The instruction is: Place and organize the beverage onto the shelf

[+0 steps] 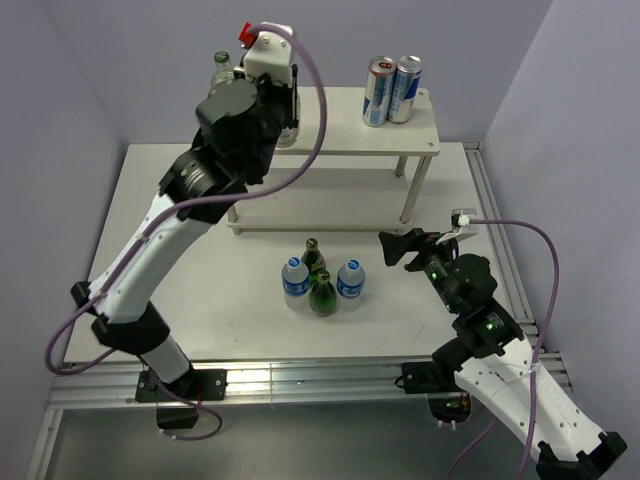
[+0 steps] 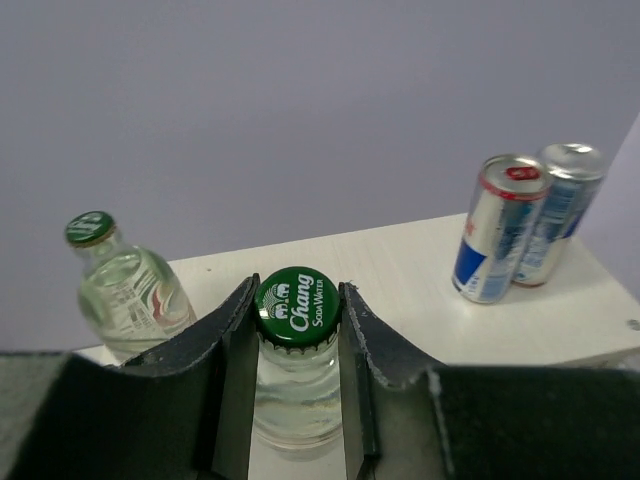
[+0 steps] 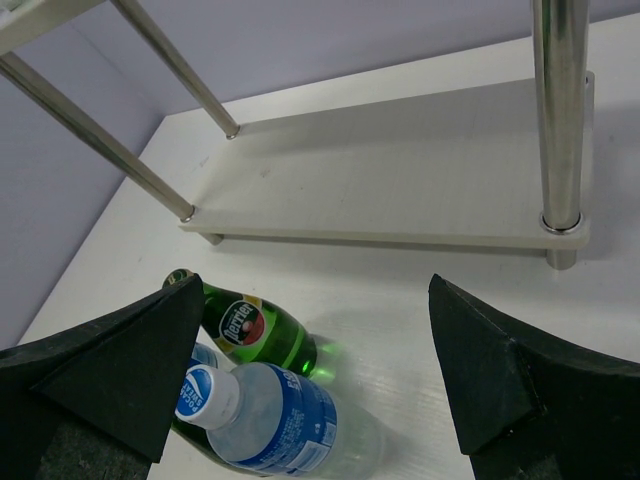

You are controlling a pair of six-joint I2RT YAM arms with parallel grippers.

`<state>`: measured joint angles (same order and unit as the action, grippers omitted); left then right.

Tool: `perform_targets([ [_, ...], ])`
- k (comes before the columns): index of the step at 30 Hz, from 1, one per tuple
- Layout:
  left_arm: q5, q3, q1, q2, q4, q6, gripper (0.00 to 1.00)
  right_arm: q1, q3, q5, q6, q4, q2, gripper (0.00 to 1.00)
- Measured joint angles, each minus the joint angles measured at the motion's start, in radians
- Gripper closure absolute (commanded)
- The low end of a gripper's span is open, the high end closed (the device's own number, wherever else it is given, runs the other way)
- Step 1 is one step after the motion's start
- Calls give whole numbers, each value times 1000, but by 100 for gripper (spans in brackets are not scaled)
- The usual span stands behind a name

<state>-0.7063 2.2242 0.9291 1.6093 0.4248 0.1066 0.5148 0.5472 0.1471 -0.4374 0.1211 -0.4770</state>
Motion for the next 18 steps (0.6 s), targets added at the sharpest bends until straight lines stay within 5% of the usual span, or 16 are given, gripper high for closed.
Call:
perform_targets([
  [8, 177, 122, -216, 201, 76, -84, 100, 0, 0, 3, 0, 0, 7, 0],
  [18, 274, 123, -354, 204, 66, -176, 100, 0, 0, 3, 0, 0, 9, 0],
])
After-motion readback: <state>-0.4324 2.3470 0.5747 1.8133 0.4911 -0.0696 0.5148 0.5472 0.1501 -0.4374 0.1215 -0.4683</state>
